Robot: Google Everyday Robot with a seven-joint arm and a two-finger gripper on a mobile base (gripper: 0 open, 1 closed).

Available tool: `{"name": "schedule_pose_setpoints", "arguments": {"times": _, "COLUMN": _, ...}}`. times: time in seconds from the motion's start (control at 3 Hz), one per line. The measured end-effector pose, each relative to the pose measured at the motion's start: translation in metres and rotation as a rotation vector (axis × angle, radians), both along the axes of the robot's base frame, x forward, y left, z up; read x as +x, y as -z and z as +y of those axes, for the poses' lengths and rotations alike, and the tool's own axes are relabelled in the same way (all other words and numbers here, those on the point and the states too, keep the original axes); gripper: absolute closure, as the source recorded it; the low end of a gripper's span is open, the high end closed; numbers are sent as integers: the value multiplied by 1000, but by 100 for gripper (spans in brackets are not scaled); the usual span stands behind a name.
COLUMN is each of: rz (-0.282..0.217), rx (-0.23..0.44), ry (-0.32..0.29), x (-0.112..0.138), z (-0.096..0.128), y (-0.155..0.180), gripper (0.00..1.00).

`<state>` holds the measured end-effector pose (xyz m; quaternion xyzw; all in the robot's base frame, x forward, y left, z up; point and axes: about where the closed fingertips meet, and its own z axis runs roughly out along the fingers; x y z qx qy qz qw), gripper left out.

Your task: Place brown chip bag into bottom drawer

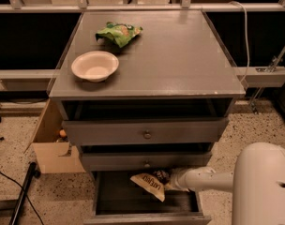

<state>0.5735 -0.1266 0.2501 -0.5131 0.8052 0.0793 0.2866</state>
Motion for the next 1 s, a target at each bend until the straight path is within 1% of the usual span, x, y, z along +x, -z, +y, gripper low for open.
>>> {"name": "schedule_pose_setpoints", "arguments": {"times": 0.67, "rz": -10, "rx": -8, "ry": -33, "x": -8, "z": 3, "y": 8, "gripper": 100}}
{"name": "schedule_pose_setpoints", "arguments": {"times": 1.0, "rz": -5, "rx": -10, "ry": -41, "x": -11, "z": 3, "y": 19, "gripper": 100}}
